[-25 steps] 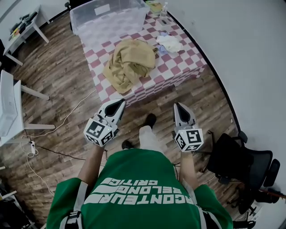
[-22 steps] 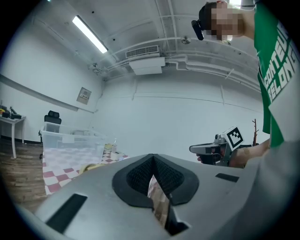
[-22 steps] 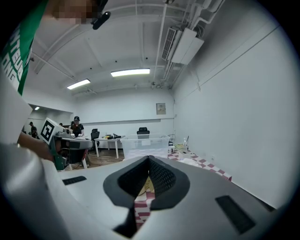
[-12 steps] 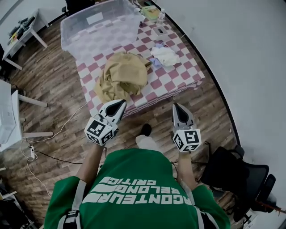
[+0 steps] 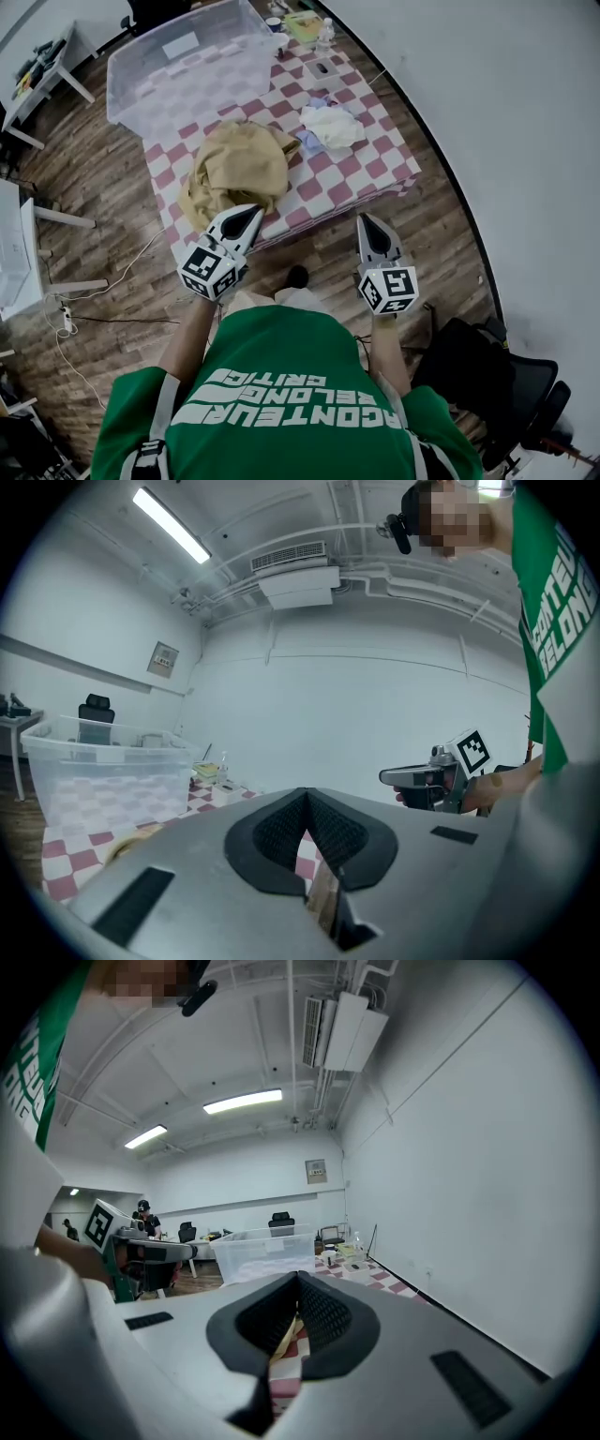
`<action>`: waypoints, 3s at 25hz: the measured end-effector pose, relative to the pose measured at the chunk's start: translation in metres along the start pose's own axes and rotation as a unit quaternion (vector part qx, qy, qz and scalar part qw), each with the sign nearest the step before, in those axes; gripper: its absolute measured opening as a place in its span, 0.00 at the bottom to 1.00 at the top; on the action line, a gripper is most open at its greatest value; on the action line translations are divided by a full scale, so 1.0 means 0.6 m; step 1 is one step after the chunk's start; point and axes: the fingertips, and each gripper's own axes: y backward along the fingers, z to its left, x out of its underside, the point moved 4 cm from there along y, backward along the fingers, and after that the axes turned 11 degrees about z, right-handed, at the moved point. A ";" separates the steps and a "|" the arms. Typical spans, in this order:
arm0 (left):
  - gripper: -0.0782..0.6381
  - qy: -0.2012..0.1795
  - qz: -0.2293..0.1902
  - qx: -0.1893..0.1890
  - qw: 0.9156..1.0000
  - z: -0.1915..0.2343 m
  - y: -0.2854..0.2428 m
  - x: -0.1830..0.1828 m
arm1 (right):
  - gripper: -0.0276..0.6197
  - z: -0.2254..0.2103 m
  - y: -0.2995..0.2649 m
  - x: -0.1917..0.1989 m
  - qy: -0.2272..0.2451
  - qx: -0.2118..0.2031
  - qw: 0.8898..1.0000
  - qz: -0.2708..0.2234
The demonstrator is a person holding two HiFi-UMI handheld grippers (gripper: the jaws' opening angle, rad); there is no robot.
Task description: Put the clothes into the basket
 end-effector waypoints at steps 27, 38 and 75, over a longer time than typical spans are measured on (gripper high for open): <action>0.12 0.042 0.025 -0.037 0.998 0.148 -0.105 0.006 | 0.06 -0.042 -0.205 -0.012 0.006 -0.049 0.996 0.069; 0.12 0.118 0.037 -0.140 0.982 0.281 -0.020 0.096 | 0.06 0.048 -0.388 0.005 0.045 -0.129 0.981 0.140; 0.79 0.446 0.167 -0.079 0.876 0.446 -0.085 0.464 | 0.48 0.170 -0.778 0.248 0.116 -0.224 0.850 0.462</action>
